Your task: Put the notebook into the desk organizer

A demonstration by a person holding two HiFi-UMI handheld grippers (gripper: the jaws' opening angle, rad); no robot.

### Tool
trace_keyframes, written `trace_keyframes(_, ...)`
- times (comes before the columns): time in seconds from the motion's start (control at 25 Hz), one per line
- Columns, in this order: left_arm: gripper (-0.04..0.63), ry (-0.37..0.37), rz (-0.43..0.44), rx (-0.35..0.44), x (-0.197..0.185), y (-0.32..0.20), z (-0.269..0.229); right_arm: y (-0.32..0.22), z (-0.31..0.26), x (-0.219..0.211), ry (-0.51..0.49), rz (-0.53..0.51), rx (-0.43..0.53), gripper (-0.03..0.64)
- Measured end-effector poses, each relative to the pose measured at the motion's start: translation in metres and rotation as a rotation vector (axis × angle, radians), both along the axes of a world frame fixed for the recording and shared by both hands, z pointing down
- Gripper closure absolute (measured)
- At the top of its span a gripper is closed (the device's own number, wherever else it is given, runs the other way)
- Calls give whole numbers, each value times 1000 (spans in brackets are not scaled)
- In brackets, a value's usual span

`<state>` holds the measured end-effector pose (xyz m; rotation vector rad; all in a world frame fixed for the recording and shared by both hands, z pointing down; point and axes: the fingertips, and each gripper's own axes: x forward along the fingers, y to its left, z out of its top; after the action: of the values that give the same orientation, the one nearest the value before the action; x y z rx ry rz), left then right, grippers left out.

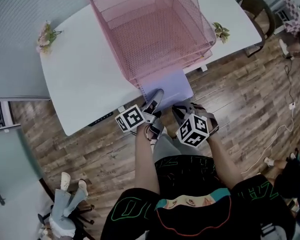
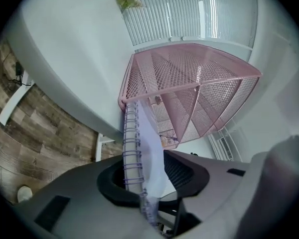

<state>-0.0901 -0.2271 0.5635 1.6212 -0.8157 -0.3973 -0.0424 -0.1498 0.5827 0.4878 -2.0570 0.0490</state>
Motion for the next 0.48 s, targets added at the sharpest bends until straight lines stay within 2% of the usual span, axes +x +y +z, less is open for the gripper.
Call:
trace_keyframes(0.12, 366, -33, 28, 16, -3, 4, -1, -6, -2, -5, -2, 13, 18, 601)
trace_keyframes(0.2, 323, -56, 36, 17, -8, 9, 1, -9, -2, -8, 2, 18, 27, 601)
trace_keyframes(0.36, 323, -95, 47, 5, -24, 20, 5, -19, -7, -16, -17, 46, 60, 601)
trace_keyframes(0.48, 372, -169, 87, 11, -31, 29, 5, -27, -9, -20, -20, 54, 75, 601)
